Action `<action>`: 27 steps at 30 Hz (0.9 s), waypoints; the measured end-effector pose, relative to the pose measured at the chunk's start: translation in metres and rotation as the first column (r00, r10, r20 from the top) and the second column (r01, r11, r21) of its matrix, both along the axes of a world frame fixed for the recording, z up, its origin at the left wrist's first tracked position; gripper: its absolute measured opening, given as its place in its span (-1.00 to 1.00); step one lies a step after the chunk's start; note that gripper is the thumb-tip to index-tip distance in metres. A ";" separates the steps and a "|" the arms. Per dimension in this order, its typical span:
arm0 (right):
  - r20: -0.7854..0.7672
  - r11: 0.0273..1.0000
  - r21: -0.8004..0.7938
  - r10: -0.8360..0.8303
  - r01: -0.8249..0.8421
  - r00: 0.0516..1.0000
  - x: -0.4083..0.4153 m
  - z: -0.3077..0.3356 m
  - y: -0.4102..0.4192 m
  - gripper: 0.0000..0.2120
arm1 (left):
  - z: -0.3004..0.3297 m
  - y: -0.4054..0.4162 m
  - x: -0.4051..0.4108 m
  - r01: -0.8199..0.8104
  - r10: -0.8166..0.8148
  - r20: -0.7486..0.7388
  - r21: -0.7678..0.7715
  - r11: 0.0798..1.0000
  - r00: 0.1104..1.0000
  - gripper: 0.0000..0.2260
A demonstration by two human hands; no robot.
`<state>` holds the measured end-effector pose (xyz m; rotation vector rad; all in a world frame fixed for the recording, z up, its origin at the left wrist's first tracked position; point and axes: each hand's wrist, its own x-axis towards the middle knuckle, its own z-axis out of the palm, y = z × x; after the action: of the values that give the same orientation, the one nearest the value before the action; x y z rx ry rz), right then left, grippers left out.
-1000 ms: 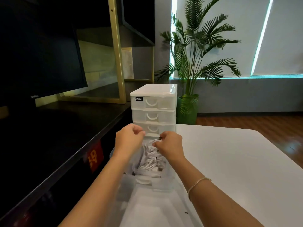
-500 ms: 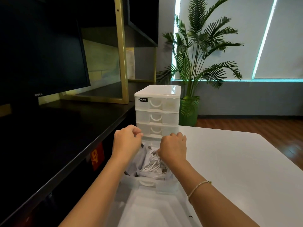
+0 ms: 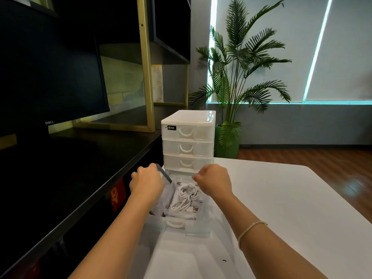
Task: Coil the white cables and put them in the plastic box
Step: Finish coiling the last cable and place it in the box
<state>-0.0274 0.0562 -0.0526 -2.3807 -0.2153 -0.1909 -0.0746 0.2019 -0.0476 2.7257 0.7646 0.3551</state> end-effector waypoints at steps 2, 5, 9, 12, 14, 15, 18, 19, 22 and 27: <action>-0.010 1.000 0.028 -0.007 0.007 1.000 -0.002 0.003 -0.007 -0.79 | 0.000 0.000 0.000 0.023 -0.022 0.024 -0.019 1.000 0.999 -0.66; -0.029 0.997 0.079 -0.020 0.022 0.999 -0.006 0.008 -0.016 -0.78 | 0.005 -0.003 -0.004 0.060 -0.045 0.158 -0.091 0.994 0.986 -0.71; -0.071 0.991 0.127 -0.029 0.038 0.997 -0.009 0.008 -0.022 -0.77 | 0.014 -0.013 -0.007 0.166 -0.105 0.347 -0.151 0.974 0.932 -0.78; -0.107 0.980 0.191 -0.032 0.052 0.994 -0.010 0.008 -0.027 -0.79 | 0.017 -0.032 -0.010 0.269 -0.167 0.458 -0.169 0.948 0.873 -0.84; -0.149 0.967 0.250 -0.016 0.053 0.989 -0.012 0.008 -0.030 -0.84 | 0.016 -0.047 -0.012 0.313 -0.192 0.497 -0.171 0.934 0.846 -0.86; -0.178 0.960 0.273 -0.004 0.053 0.984 -0.012 0.008 -0.031 -0.85 | 0.015 -0.054 -0.013 0.329 -0.208 0.501 -0.164 0.930 0.840 -0.85; -0.305 0.947 0.312 0.022 0.078 0.952 -0.015 0.006 -0.033 -0.85 | 0.006 -0.074 -0.014 0.360 -0.272 0.468 -0.110 0.926 0.841 -0.80; -0.345 0.943 0.320 0.026 0.092 0.938 -0.016 0.005 -0.033 -0.84 | 0.002 -0.079 -0.013 0.360 -0.281 0.448 -0.101 0.928 0.849 -0.77; -0.418 0.931 0.345 0.037 0.121 0.908 -0.017 0.000 -0.031 -0.81 | -0.014 -0.088 -0.008 0.358 -0.296 0.395 -0.091 0.929 0.870 -0.71; -0.461 0.919 0.362 0.028 0.159 0.887 -0.018 -0.009 -0.029 -0.78 | -0.033 -0.090 -0.010 0.437 -0.392 0.365 -0.045 0.899 0.845 -0.74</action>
<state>-0.0455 0.0269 -0.0617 -1.9615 0.1242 0.2799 -0.0846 0.1121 -0.0807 2.5125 0.0867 0.6376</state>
